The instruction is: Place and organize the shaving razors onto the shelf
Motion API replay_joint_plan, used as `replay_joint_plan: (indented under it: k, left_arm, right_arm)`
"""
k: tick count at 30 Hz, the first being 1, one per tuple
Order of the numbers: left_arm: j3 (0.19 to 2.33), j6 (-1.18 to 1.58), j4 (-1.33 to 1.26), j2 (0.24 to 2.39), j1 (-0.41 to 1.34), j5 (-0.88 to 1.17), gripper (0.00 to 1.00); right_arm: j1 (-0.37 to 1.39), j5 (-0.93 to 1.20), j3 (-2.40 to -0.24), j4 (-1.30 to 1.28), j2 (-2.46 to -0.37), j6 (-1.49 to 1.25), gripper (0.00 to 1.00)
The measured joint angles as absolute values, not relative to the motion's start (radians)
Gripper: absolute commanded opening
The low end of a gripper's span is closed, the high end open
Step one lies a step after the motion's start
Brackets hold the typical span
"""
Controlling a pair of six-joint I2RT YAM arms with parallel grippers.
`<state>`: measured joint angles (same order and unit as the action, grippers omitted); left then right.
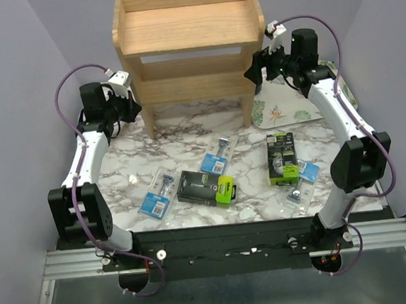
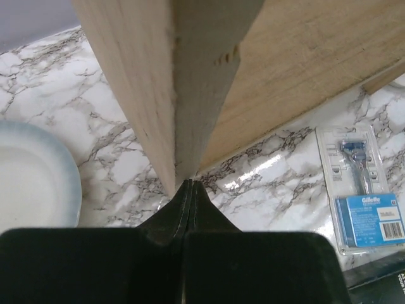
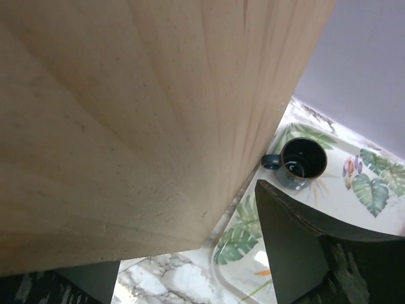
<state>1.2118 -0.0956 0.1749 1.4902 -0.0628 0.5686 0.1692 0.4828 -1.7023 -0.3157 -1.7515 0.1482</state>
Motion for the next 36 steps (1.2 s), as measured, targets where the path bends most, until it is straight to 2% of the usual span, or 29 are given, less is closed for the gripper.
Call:
replay_joint_plan:
  k: [6, 9, 12, 14, 15, 16, 17, 22, 26, 28, 36]
  left_arm:
    - [1.32, -0.082, 0.186, 1.592, -0.058, 0.566, 0.0]
    - [1.365, -0.075, 0.184, 1.636, -0.056, 0.551, 0.0]
    - [1.398, -0.073, 0.187, 1.662, -0.055, 0.533, 0.12]
    - [1.399, -0.071, 0.201, 1.654, -0.053, 0.531, 0.27]
    - [1.398, -0.069, 0.214, 1.65, -0.051, 0.531, 0.36]
    - [1.39, -0.057, 0.229, 1.633, -0.05, 0.525, 0.54]
    - [1.377, -0.048, 0.237, 1.613, -0.049, 0.51, 0.6]
    - [1.218, 0.115, 0.363, 1.363, -0.04, 0.319, 0.75]
    - [1.07, 0.186, 0.402, 1.196, -0.046, 0.307, 0.74]
    - [1.005, 0.2, 0.419, 1.178, -0.039, 0.342, 0.78]
    - [0.879, 0.262, 0.419, 1.223, -0.024, 0.548, 0.81]
  right_arm:
    - [0.167, 0.467, -1.831, -0.315, -1.861, 0.147, 0.84]
    - [0.167, 0.46, -1.858, -0.307, -1.887, 0.146, 0.88]
    - [0.17, 0.442, -1.862, -0.304, -1.89, 0.151, 0.97]
    - [0.17, 0.412, -1.835, -0.3, -1.869, 0.169, 1.0]
    - [0.17, 0.403, -1.817, -0.305, -1.855, 0.177, 1.0]
    - [0.17, 0.378, -1.775, -0.308, -1.822, 0.184, 1.0]
    - [0.17, 0.365, -1.74, -0.323, -1.793, 0.186, 1.0]
    - [0.168, 0.267, -1.499, -0.426, -1.524, 0.164, 1.0]
    - [0.161, 0.203, -1.305, -0.496, -1.325, 0.119, 1.0]
    - [0.137, 0.185, -1.231, -0.524, -1.293, 0.081, 1.0]
    - [-0.159, 0.229, -1.08, -0.635, -1.426, -0.091, 1.0]
